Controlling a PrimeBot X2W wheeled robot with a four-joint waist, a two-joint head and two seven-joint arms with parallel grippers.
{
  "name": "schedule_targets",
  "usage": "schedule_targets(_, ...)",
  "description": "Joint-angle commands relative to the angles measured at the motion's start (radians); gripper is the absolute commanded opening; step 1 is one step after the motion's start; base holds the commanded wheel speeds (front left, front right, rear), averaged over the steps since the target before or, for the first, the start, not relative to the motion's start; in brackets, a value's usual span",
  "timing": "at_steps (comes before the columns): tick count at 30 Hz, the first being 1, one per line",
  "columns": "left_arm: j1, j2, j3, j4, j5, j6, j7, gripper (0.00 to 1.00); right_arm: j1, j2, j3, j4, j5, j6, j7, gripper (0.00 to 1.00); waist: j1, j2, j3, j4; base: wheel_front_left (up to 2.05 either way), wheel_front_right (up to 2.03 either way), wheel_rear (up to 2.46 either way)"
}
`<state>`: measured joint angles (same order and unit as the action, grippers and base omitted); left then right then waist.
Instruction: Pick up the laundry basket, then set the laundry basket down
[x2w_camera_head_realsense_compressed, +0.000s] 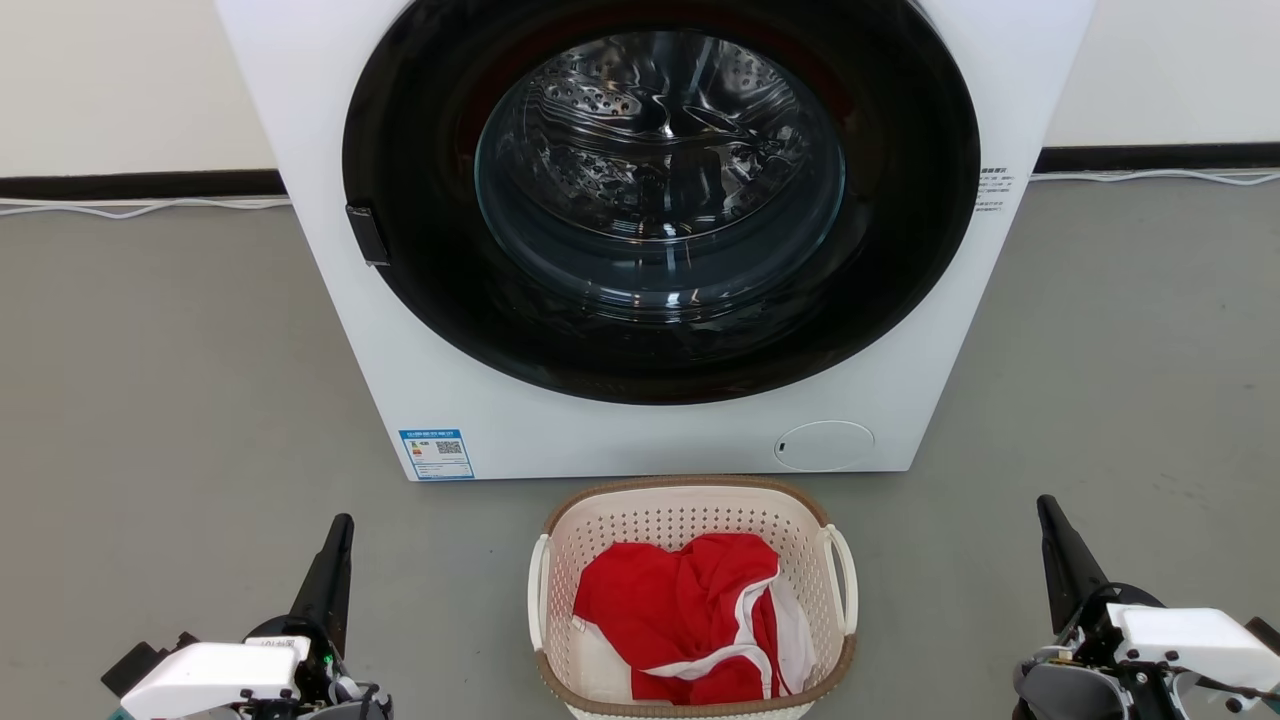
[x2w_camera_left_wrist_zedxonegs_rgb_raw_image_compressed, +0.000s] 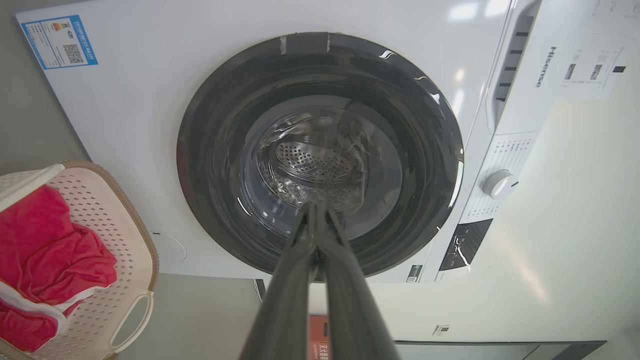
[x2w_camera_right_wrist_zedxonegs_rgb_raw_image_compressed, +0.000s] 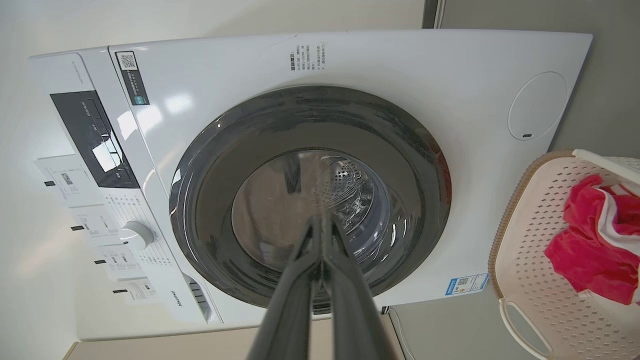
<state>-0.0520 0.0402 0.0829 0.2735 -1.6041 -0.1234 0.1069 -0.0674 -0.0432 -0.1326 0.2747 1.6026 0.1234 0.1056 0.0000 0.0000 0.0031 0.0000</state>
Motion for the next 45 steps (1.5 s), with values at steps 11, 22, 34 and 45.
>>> schedule_targets(11,-0.056,0.01,0.03,-0.029,-0.005,-0.007,0.006,0.0,-0.041,-0.007,0.019,-0.03,0.006,0.007,0.007,0.0,0.0,0.0,0.0,0.0,0.0,0.0,0.0)
schedule_targets(22,-0.056,0.01,0.03,-0.029,-0.005,-0.007,0.006,0.0,-0.041,-0.007,0.019,-0.03,0.006,0.007,0.007,0.0,0.0,0.0,0.0,0.0,0.0,0.0,0.0)
schedule_targets(34,0.031,-0.009,-0.012,0.038,0.005,0.002,-0.014,1.0,0.038,0.007,0.013,0.03,-0.005,0.0,-0.012,1.0,0.0008,0.0,-0.001,0.0,0.0,0.0,0.0)
schedule_targets(45,0.038,-0.007,-0.035,0.017,0.024,0.012,-0.046,1.0,0.051,0.006,0.033,0.001,-0.027,0.0,-0.045,1.0,0.0001,0.0,0.0,0.0,0.0,0.0,0.0)
